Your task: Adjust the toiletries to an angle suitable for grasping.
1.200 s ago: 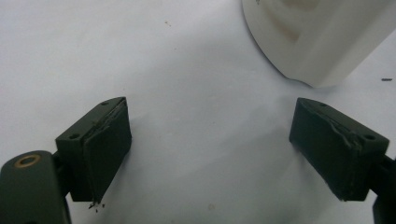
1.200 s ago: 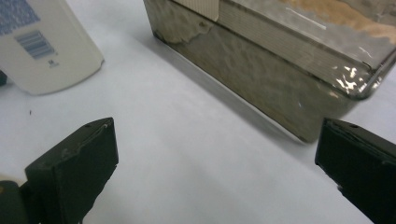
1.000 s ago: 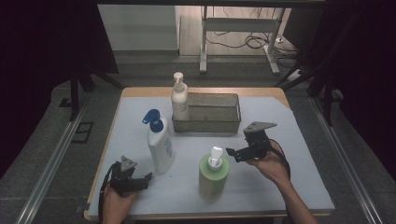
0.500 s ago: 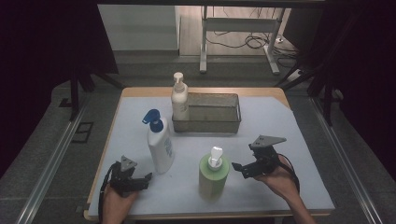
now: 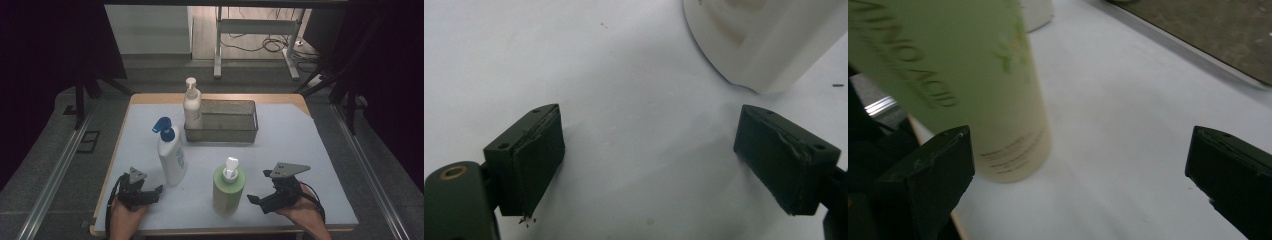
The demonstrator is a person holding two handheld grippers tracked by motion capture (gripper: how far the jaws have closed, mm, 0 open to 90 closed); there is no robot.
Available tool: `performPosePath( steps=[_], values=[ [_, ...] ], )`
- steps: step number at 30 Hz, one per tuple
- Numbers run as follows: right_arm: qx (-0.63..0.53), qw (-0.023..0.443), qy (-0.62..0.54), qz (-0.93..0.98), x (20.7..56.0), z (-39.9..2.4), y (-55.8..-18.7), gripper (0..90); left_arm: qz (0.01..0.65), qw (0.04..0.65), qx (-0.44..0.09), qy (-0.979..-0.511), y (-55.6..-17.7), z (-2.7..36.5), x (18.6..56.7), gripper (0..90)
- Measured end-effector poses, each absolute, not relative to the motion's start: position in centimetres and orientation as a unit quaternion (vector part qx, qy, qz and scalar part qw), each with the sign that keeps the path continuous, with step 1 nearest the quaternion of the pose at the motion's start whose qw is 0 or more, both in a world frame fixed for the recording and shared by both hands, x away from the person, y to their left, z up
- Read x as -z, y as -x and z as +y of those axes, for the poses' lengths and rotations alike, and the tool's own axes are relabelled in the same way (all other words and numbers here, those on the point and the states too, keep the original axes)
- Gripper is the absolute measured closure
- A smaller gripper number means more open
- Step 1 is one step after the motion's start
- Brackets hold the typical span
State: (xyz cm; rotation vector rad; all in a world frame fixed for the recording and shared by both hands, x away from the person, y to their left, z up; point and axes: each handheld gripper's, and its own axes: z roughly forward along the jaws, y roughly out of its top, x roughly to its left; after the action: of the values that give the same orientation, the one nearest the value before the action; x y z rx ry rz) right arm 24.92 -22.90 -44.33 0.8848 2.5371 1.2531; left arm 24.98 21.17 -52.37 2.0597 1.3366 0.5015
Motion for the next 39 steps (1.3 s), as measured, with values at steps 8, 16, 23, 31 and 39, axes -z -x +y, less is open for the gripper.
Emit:
performPosePath(
  steps=[8,16,23,31,39],
  values=[
    [-0.432,0.076,-0.268,0.857,43.5,-21.4,-23.5,0.0,0.507,0.312,-0.190,-0.781,-25.0,21.2,52.4,12.7],
    [-0.441,0.066,-0.247,0.860,42.5,-19.3,-23.3,0.0,0.507,0.313,-0.190,-0.781,-25.0,21.2,52.4,12.7],
    [-0.438,0.070,-0.235,0.865,42.0,-17.4,-23.7,0.0,0.506,0.312,-0.190,-0.781,-25.0,21.2,52.4,12.7],
    [-0.434,0.078,-0.225,0.869,42.0,-16.2,-24.0,0.0,0.506,0.312,-0.190,-0.781,-25.0,21.2,52.4,12.7],
    [-0.436,0.082,-0.215,0.870,42.0,-15.1,-24.0,2.3,0.506,0.312,-0.190,-0.781,-25.0,21.2,52.4,12.7]
  ],
)
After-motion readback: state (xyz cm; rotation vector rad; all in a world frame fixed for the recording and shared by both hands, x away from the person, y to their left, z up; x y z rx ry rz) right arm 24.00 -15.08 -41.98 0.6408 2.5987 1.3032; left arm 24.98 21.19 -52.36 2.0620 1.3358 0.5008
